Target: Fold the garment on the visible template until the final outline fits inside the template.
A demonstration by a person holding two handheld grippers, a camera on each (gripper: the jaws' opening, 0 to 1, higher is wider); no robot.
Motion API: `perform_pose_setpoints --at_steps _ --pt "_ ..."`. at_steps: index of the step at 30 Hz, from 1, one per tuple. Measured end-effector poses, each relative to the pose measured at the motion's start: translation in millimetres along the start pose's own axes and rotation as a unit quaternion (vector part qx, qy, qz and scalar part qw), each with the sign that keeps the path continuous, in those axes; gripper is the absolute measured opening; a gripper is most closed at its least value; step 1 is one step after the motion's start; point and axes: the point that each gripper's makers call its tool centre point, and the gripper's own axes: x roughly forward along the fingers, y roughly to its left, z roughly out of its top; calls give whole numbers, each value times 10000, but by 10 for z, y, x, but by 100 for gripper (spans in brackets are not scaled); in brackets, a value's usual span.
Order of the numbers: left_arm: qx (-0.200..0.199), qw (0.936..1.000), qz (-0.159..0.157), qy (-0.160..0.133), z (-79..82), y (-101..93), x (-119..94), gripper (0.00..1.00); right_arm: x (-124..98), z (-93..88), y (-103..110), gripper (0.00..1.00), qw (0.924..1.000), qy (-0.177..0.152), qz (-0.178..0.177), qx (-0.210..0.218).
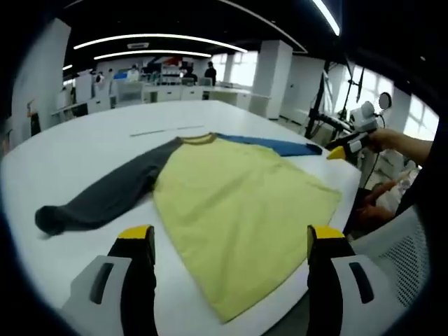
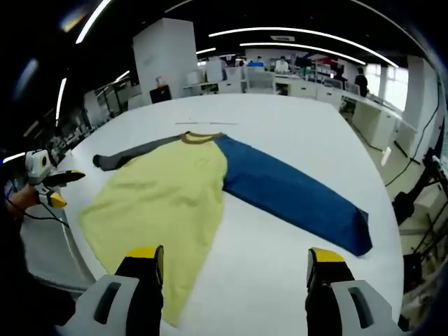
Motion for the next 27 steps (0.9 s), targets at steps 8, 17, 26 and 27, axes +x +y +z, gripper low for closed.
perform_pose_setpoints --at_steps 8,17,26,27 --pt "31 9996 -201 -216 103 -47 40 98 67 43 -384 82 9996 18 -255 -85" --pt "108 9991 -333 -242 151 -28 86 99 90 130 -730 76 9973 -257 -474 499" --pt "133 9990 -320 -299 173 -28 112 99 117 113 -1060 64 9935 -193 -865 718" --pt "122 9989 -322 -303 173 -30 114 99 126 106 -1095 63 9932 -172 -918 688"
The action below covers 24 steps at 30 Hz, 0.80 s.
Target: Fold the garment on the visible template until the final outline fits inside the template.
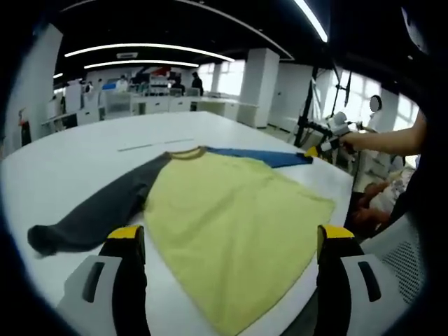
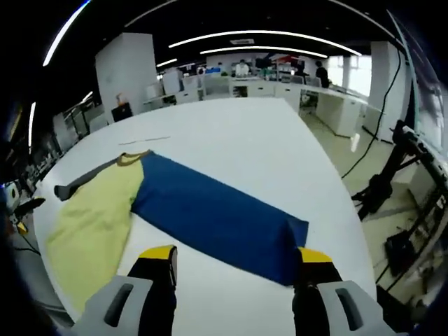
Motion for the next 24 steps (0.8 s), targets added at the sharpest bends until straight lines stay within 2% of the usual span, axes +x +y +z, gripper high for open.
perform_pose_setpoints --at_steps 4,8,13,24 --pt "-28 10000 10 21 -9 -12 3 99 73 -6 -143 59 9997 34 -221 -49" --pt "-51 10000 12 24 -8 -30 0 99 147 -44 -266 49 9993 133 -362 -27" --pt "-88 10000 29 22 -1 -38 -9 99 196 -59 -350 35 9987 92 -467 188" --pt "-142 9998 88 58 -11 -17 -35 97 229 -120 -569 13 9946 132 -936 436"
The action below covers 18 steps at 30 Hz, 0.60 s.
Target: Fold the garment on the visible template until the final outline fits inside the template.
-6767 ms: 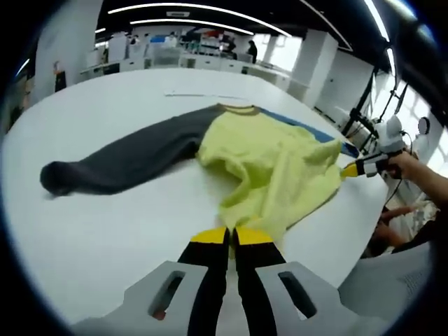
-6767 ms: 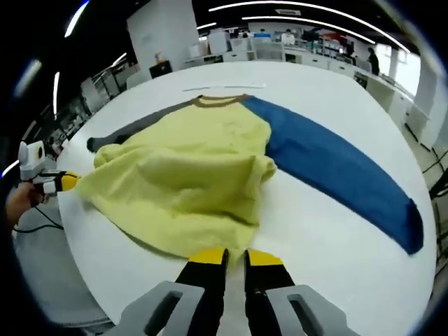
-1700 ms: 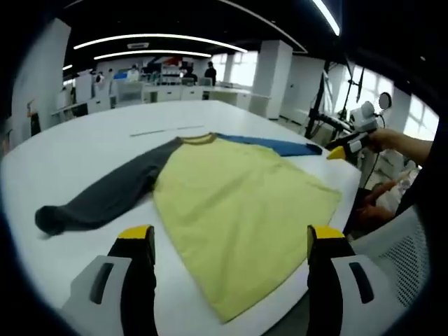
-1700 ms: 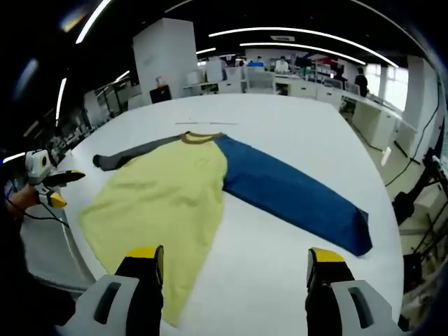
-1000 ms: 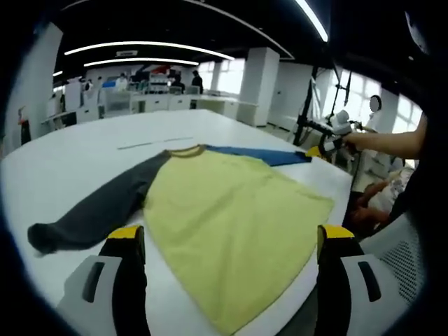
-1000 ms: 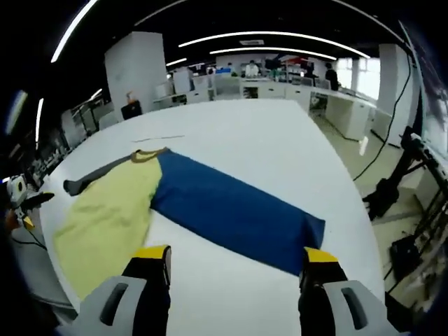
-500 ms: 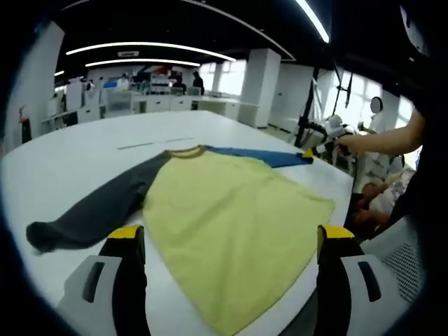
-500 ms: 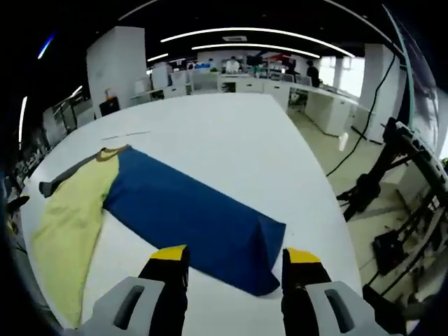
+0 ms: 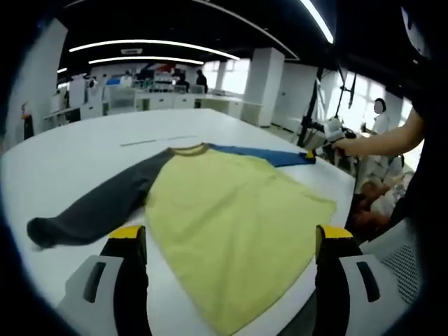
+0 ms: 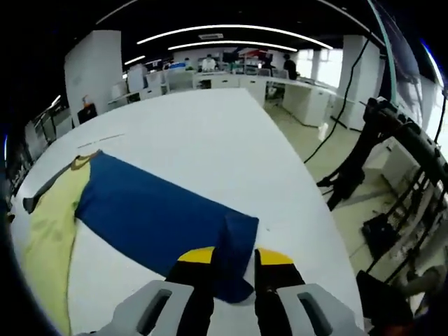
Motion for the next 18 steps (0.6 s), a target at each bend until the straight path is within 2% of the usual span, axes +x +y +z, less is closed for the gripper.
perform_pose_setpoints --at_steps 6,11,18 --pt "-7 10000 -11 90 -52 -9 -5 96 -17 2 -62 1 9999 -4 -161 -13" --pt "-19 10000 -13 80 -51 -15 -9 96 -48 -5 -115 0 9996 2 -274 12" --pt "13 10000 -22 67 -39 -15 -10 96 -116 114 -127 0 9995 -172 -258 43"
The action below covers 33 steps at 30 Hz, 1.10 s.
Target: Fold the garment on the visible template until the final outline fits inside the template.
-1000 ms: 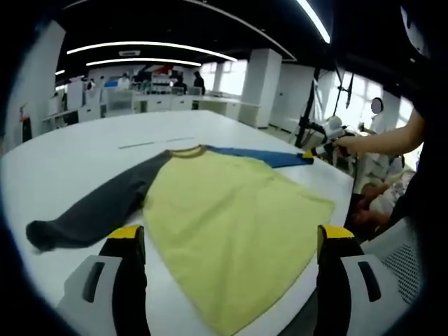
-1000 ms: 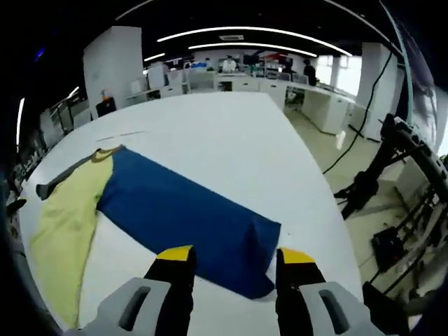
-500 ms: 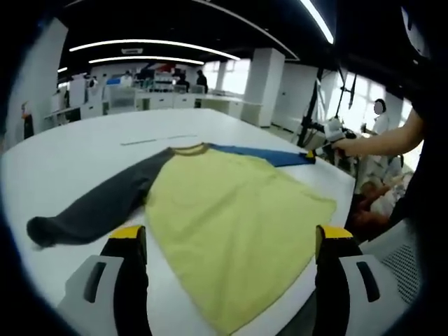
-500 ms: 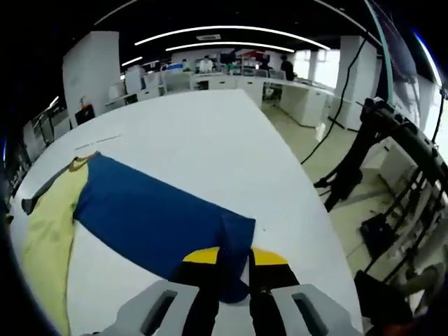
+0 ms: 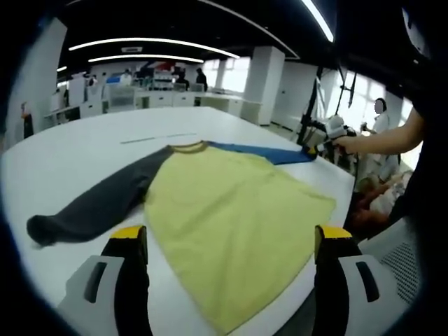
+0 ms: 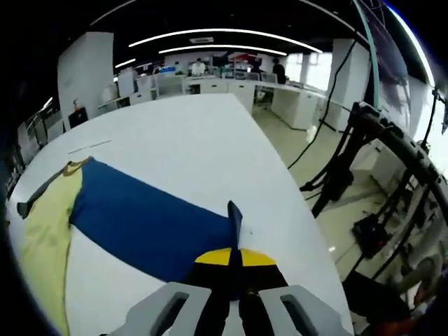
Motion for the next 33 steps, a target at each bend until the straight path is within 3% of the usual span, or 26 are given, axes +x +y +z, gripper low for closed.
perform_pose_setpoints --at_steps 33 --pt "279 9995 16 -155 121 -11 -53 94 -61 389 614 0 9974 -339 603 -214"
